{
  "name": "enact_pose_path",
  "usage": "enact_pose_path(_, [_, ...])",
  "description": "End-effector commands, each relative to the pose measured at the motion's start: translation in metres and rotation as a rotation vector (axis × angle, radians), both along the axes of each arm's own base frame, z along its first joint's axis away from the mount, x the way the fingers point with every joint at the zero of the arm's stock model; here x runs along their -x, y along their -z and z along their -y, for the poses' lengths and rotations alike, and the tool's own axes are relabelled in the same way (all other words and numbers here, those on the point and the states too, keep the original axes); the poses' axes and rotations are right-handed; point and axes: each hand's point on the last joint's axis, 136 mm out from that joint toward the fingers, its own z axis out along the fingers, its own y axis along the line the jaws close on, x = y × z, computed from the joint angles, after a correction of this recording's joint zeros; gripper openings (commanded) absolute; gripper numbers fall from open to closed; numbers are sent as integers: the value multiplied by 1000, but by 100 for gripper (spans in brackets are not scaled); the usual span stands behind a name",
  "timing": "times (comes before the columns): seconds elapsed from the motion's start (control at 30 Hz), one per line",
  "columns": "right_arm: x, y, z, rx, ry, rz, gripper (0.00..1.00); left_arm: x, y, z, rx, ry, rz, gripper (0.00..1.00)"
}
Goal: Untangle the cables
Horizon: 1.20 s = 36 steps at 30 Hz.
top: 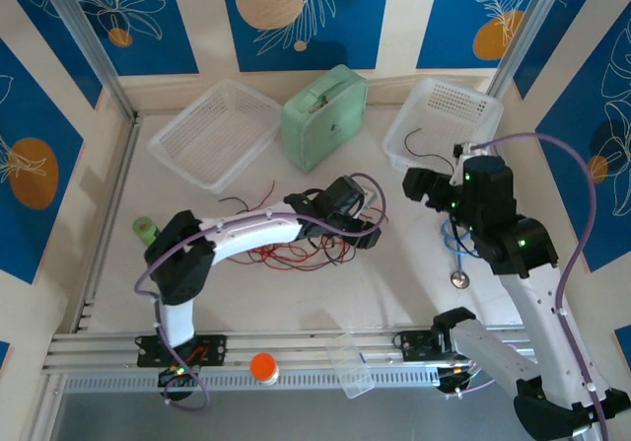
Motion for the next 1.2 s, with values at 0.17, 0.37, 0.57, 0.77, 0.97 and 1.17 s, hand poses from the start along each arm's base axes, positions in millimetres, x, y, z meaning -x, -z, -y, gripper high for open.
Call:
enact_pose_path(0.17, [18,46,-13,-91,-11,-141,87,-27,8,14,-87,-66,77,61])
enact_pose_path(0.37, [20,48,-11,-94,-3,-142,87,-28,27,16,-133,-70,45,50])
enact_pose_path(0.57, [22,41,-9,-98,3,-127,86,-37,29,12,-162,-99,78,46])
enact_pose_path(0.77, [28,41,-7,-103,12,-132,86,-47,26,20,-149,-108,117,41])
enact_pose_path(0.97, [32,39,-4,-102,21,-132,86,-49,33,23,-162,-101,113,33])
enact_pose_path(1.17, [34,35,-3,-106,23,-121,86,-48,36,20,-171,-107,110,32])
